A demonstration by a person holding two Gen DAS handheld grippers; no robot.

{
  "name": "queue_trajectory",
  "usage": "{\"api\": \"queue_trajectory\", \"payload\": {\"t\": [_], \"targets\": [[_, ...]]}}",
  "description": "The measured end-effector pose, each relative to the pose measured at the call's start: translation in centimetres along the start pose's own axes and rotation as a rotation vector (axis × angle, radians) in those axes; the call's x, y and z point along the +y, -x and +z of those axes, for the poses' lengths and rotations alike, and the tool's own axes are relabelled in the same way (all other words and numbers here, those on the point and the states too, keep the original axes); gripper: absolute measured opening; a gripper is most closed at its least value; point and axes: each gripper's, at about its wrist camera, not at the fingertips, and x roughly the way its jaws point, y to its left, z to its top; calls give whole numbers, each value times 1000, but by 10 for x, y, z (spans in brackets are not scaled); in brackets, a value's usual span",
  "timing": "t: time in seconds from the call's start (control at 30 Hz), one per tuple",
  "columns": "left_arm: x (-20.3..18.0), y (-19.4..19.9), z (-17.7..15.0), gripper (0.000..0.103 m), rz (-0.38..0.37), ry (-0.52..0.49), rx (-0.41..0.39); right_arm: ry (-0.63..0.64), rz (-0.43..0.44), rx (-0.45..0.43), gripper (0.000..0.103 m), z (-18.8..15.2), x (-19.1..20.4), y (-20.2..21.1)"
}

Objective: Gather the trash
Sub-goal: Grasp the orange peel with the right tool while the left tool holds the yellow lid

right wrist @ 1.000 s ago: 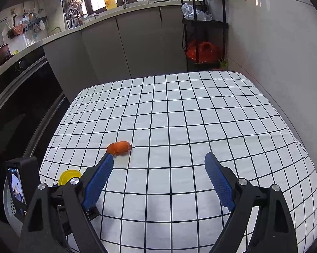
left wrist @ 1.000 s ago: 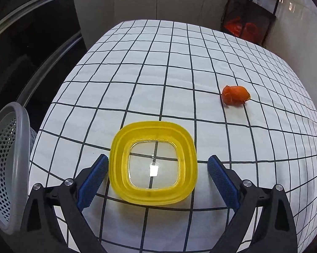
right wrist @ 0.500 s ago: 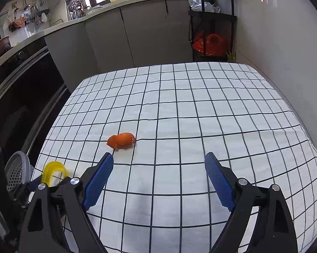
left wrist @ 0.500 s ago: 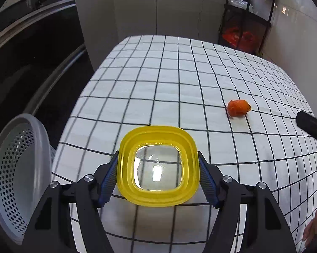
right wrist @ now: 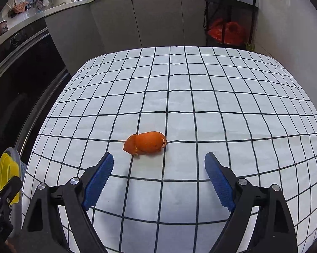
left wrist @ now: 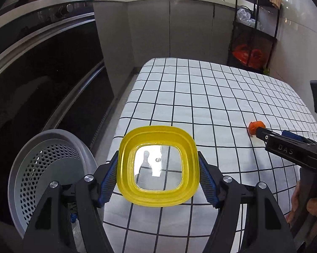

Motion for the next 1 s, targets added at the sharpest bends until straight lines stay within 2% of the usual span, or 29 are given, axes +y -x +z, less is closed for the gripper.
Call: {"api": "queue_trajectory", "payload": {"t": [0.13, 0.37, 0.43, 0.5, 0.63, 0.8, 1.0], "targets": [[8, 4, 2, 67, 1, 10, -14, -16, -7, 27, 84, 5, 3, -16], [20, 4, 1, 67, 7, 23, -11, 25, -93, 41, 84, 11, 14, -34], [23, 4, 0, 67, 11, 28, -9, 24, -83, 36, 83, 13, 14, -36], [26, 3, 0, 67, 13, 36, -4, 37, -91, 30, 72, 15, 15, -38], [27, 5, -1, 67, 14, 34, -7, 72, -99, 22, 59, 16, 19, -37], [29, 7, 0, 67, 13, 44, -11, 104, -74, 12, 30, 10, 26, -30], [33, 16, 1, 67, 9, 54, -26, 95, -13, -11, 24, 4, 28, -12]]}}
